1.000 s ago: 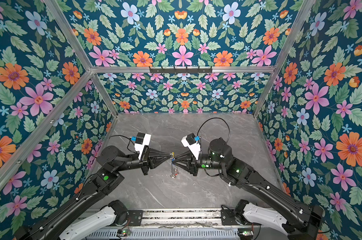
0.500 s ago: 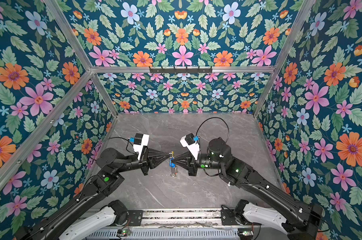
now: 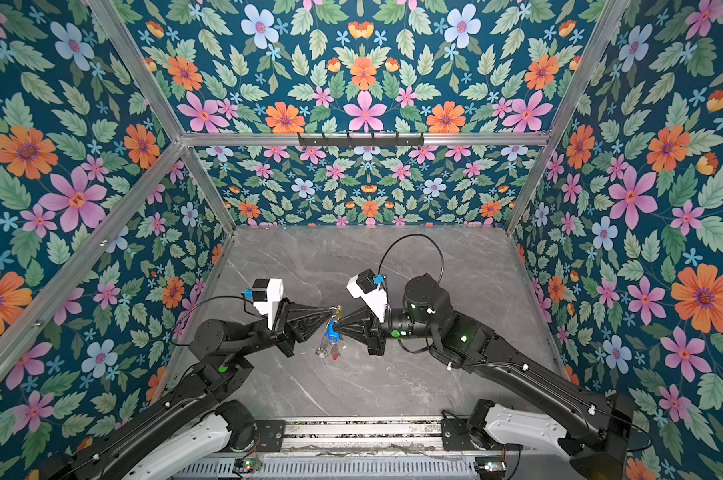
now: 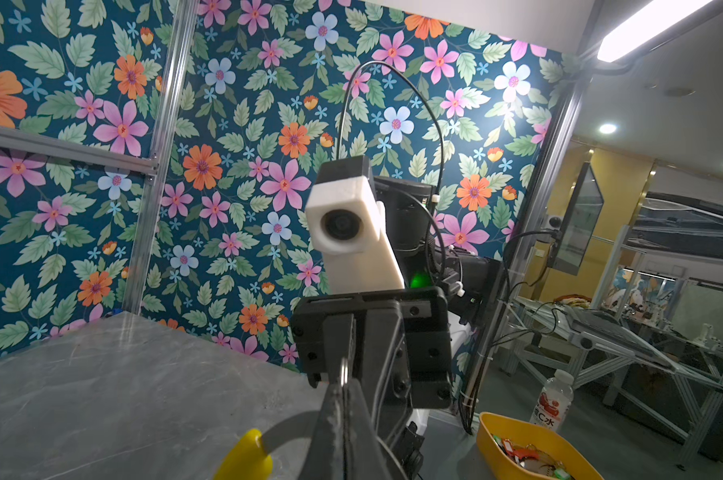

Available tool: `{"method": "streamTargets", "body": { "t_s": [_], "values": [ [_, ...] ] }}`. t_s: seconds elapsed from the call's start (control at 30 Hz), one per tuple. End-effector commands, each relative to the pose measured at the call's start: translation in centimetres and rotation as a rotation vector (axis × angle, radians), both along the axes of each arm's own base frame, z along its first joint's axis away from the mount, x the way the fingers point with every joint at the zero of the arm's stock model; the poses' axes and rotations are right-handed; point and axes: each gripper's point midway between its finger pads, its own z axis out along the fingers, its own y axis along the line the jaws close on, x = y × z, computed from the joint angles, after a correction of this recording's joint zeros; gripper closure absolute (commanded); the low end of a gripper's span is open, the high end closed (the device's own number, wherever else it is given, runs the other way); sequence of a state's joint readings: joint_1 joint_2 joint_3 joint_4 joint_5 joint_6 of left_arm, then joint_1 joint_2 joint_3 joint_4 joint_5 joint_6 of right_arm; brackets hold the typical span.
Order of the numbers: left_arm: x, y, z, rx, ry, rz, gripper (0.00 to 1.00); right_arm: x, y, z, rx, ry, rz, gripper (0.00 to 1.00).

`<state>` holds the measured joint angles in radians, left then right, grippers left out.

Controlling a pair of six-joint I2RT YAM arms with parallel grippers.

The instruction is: Remove the keys from the keyring

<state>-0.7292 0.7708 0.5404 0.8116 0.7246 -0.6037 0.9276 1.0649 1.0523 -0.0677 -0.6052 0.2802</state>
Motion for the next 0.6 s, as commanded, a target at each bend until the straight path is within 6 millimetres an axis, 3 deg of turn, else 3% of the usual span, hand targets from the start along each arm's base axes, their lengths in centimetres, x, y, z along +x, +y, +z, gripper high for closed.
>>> {"method": "streamTargets", "body": {
  "t_s": [0.0,0.57],
  "values": [
    [-0.7,1.1,2.2,-0.118,-0.058,-0.003,1.00,-1.1,0.5,1.1,0.044,-0.021,0.079,1.00],
    [-1.5,1.7,2.0,-0.166,-0.121,-0.007,1.00,-2.1,0.7,0.7,0.060,0.021,0.142,1.00]
  ]
}}
